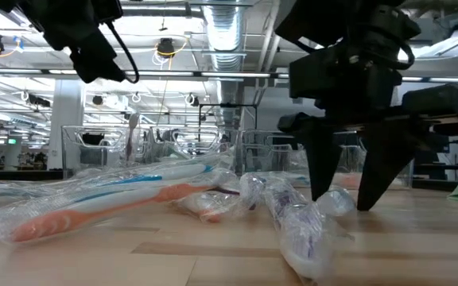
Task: Pick & Place Toothbrushes
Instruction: Put the blue toothbrush into the middle right transparent bin, then put the purple toothbrush into the left transparent bin
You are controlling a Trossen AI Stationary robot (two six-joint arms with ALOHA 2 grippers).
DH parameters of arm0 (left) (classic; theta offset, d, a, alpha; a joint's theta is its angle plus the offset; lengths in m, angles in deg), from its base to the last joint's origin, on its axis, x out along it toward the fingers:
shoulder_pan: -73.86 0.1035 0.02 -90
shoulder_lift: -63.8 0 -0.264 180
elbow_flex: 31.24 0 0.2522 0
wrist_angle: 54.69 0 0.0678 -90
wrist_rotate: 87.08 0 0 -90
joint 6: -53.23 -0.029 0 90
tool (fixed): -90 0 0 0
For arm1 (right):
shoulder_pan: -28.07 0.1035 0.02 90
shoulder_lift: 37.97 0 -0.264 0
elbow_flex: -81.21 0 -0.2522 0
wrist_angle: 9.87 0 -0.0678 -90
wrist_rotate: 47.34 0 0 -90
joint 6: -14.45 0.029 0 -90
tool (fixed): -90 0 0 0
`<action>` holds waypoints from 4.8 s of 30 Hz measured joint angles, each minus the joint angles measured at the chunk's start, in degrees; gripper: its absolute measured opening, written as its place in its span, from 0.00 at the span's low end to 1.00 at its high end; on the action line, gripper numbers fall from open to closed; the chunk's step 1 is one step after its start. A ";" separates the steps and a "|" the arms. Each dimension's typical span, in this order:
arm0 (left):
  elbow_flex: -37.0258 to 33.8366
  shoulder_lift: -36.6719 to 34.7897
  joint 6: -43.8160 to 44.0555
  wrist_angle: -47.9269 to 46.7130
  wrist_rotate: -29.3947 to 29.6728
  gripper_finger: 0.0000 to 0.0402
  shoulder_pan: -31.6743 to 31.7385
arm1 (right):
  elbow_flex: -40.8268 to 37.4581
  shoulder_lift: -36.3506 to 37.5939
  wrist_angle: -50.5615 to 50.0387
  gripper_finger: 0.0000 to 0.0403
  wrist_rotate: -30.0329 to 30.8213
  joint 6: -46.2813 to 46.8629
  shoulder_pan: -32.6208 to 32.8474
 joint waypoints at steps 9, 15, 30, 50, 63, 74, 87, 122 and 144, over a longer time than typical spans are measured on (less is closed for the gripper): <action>0.01 0.00 -0.08 0.81 1.02 0.52 -1.03 | -0.61 2.54 -1.20 0.09 -0.56 3.89 0.26; -2.25 0.39 -0.02 3.35 1.99 0.52 -1.03 | -1.09 6.30 -5.37 0.05 0.67 9.22 0.40; -10.28 0.37 -0.02 8.47 1.33 0.52 -1.04 | -0.78 23.62 -19.97 0.02 17.98 26.30 0.17; -11.05 0.37 7.20 17.86 1.60 0.52 -4.17 | 6.76 22.81 -0.79 0.01 22.95 32.49 -29.18; -11.05 0.20 6.99 18.56 1.68 0.52 -9.38 | 7.26 11.33 0.22 0.20 17.17 40.81 -35.89; -11.05 0.20 7.06 19.35 1.73 0.52 -10.38 | 7.63 15.85 -0.20 0.52 17.00 40.13 -35.78; -11.05 0.20 8.50 19.89 0.35 0.52 -10.36 | 7.63 27.06 -9.36 0.58 13.86 36.31 -25.20; -11.01 21.41 -15.94 39.55 1.90 0.44 -9.07 | 7.46 17.43 -13.48 0.58 13.98 30.87 1.73; -10.98 33.98 -15.56 43.56 2.28 0.44 -8.02 | 7.61 17.28 -11.79 0.58 13.88 30.87 1.79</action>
